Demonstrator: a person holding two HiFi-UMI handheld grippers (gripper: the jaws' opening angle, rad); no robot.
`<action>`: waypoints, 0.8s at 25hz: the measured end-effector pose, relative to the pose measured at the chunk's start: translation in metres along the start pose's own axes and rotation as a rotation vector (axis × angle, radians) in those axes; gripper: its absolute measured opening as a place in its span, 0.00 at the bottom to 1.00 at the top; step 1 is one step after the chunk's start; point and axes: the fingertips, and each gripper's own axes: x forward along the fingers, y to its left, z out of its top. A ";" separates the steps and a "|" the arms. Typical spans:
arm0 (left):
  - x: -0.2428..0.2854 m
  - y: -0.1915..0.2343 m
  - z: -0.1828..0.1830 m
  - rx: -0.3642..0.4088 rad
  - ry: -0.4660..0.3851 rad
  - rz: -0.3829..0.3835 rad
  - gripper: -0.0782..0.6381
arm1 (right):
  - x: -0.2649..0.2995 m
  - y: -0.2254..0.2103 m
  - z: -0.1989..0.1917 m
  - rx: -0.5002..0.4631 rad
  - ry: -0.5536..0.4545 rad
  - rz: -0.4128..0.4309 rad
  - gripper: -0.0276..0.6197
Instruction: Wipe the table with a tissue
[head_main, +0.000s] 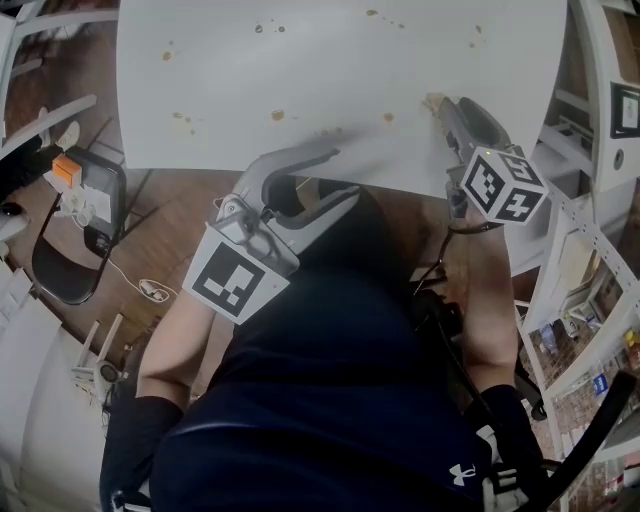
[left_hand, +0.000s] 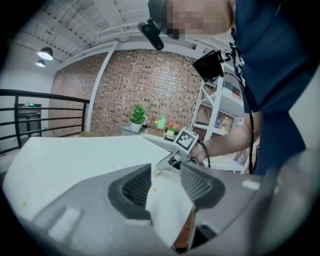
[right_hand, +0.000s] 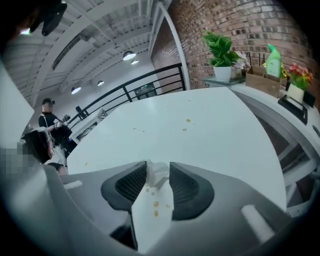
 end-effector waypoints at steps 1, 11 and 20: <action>0.000 0.000 0.000 -0.002 0.002 0.000 0.36 | 0.002 0.000 -0.001 -0.018 0.012 -0.001 0.27; -0.005 0.006 -0.001 -0.028 0.001 0.018 0.34 | 0.009 0.004 -0.007 -0.001 0.046 0.032 0.09; -0.010 0.003 0.003 -0.025 -0.006 0.019 0.33 | 0.013 -0.009 0.008 0.126 -0.008 0.062 0.08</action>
